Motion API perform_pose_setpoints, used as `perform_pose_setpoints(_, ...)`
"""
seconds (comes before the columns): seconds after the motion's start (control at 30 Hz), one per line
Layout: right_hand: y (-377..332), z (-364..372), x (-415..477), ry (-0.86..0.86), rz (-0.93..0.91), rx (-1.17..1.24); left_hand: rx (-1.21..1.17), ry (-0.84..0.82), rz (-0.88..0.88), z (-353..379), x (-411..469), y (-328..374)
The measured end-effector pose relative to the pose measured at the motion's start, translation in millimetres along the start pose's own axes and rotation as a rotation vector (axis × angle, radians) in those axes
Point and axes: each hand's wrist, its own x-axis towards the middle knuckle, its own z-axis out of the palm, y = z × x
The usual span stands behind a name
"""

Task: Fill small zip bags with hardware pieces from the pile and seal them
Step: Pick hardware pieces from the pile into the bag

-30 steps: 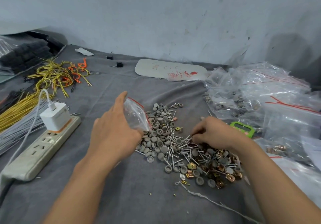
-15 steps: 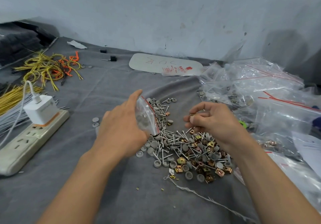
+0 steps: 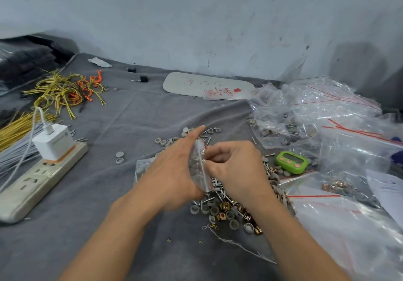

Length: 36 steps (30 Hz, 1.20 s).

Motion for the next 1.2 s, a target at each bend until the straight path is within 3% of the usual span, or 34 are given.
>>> perform_pose_setpoints(0.1,-1.8,5.0,5.8,-0.129,-0.001,0.078,-0.120,0.056,0.003,-1.4,-2.0,-0.3)
perform_pose_setpoints(0.2,3.3,-9.2,18.9,0.086,0.023,0.181,-0.230,0.235,-0.063,-2.6,-1.3,-5.4)
perform_pose_setpoints(0.27,14.2,-24.1,29.2,0.228,0.055,0.016,-0.289,0.307,-0.142,-5.7,0.2,-8.3)
perform_pose_setpoints(0.4,37.1,-22.3,44.2,0.040,0.172,-0.354,-0.431,0.377,-0.200,-7.3,3.6,-15.5)
perform_pose_setpoints(0.6,46.2,3.4,57.5,-0.107,0.094,-0.555,-0.522,0.370,-0.215,-4.9,7.3,-16.2)
perform_pose_setpoints(1.07,57.2,1.0,59.4,0.081,0.177,-0.568,-0.498,0.334,-0.190,-4.6,7.2,-27.0)
perform_pose_setpoints(1.2,44.3,-20.5,42.1,0.175,0.124,-0.390,-0.446,0.320,-0.167,-2.6,6.3,-26.1)
